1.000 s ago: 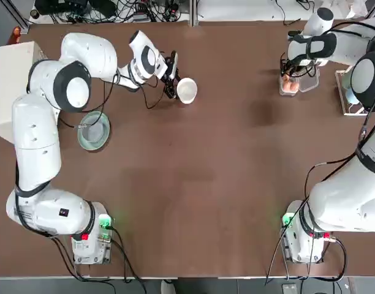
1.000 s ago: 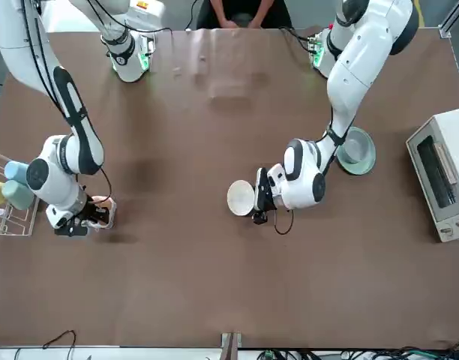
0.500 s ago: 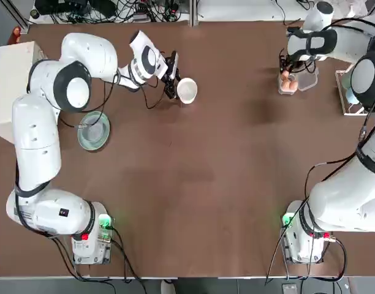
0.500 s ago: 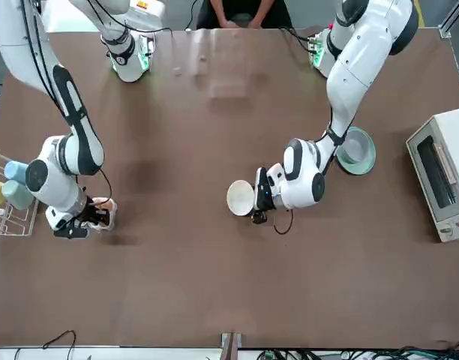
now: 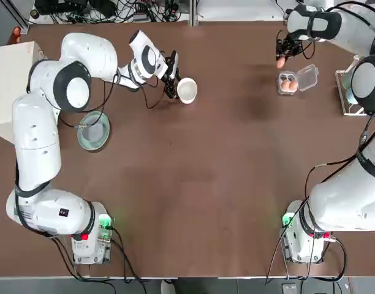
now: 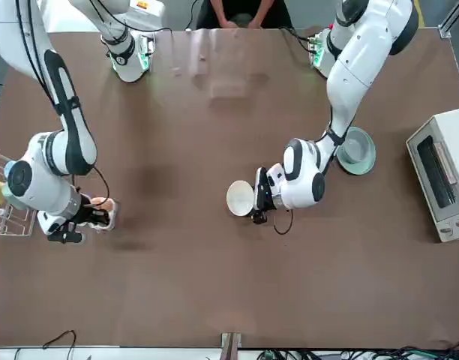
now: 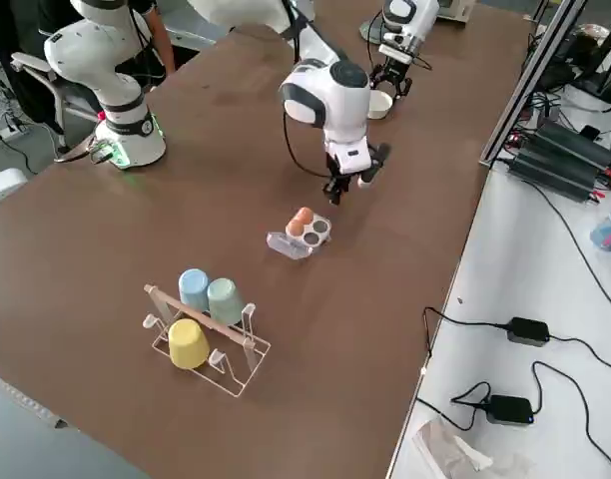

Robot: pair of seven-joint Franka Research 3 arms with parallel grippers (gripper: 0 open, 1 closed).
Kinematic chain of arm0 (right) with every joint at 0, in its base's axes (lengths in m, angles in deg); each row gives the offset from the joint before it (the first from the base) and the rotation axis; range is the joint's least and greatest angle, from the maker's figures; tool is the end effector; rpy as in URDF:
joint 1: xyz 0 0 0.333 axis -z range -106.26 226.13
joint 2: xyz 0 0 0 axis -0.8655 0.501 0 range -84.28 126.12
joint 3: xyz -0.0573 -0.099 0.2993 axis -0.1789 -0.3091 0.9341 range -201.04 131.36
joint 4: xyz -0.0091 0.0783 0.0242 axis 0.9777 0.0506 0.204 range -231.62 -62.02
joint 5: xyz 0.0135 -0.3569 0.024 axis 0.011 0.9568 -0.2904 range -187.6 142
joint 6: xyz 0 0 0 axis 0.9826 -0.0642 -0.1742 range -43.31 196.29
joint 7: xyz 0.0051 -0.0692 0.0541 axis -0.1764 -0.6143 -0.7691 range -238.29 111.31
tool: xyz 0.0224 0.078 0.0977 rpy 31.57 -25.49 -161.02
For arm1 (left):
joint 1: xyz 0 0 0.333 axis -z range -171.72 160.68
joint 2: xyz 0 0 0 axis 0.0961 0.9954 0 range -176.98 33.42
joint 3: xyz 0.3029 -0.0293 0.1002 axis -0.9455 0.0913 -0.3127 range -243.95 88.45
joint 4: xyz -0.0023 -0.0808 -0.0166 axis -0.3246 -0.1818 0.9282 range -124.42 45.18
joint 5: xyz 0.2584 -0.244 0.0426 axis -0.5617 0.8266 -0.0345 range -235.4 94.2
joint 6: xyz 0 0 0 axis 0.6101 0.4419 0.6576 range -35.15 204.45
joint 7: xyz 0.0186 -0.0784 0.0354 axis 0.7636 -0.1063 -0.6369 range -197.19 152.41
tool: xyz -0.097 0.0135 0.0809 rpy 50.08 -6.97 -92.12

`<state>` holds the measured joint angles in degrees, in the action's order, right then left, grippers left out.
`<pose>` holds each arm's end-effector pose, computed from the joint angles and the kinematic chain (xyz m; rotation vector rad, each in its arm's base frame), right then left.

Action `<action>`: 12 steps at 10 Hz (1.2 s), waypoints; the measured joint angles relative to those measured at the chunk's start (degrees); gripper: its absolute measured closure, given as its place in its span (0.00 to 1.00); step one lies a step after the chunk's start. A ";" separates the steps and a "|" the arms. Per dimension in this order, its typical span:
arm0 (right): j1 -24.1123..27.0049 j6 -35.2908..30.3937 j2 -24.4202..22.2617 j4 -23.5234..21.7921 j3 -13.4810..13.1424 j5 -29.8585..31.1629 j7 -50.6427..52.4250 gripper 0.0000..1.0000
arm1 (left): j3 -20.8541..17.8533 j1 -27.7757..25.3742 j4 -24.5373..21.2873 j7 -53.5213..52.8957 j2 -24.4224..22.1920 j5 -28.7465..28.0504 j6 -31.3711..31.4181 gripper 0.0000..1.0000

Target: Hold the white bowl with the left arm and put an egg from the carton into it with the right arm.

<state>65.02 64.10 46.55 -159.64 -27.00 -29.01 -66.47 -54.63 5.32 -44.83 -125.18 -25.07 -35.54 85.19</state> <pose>0.6265 0.0270 0.3058 -2.9953 0.1353 -0.0627 0.5689 -0.3451 0.1728 1.6605 -1.9822 0.5325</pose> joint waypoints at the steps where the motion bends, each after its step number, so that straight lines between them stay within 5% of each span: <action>1: -2.67 0.32 0.00 0.57 0.12 -3.82 -2.18 0.53 | 0.00 -0.01 0.00 -0.02 -0.01 0.00 0.00 0.00; 8: -24.59 13.62 0.20 1.39 0.64 -32.39 -11.35 0.53 | -0.01 -0.07 0.03 -0.59 -0.12 0.00 0.00 0.00; 12: -34.93 26.07 3.70 0.83 1.10 -39.35 -12.14 0.53 | 0.05 0.07 0.01 -0.61 -0.12 0.00 0.00 0.00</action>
<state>30.08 90.16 50.25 -158.81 -25.89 -68.35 -78.61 -54.58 5.39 -44.82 -125.79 -25.19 -35.54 85.19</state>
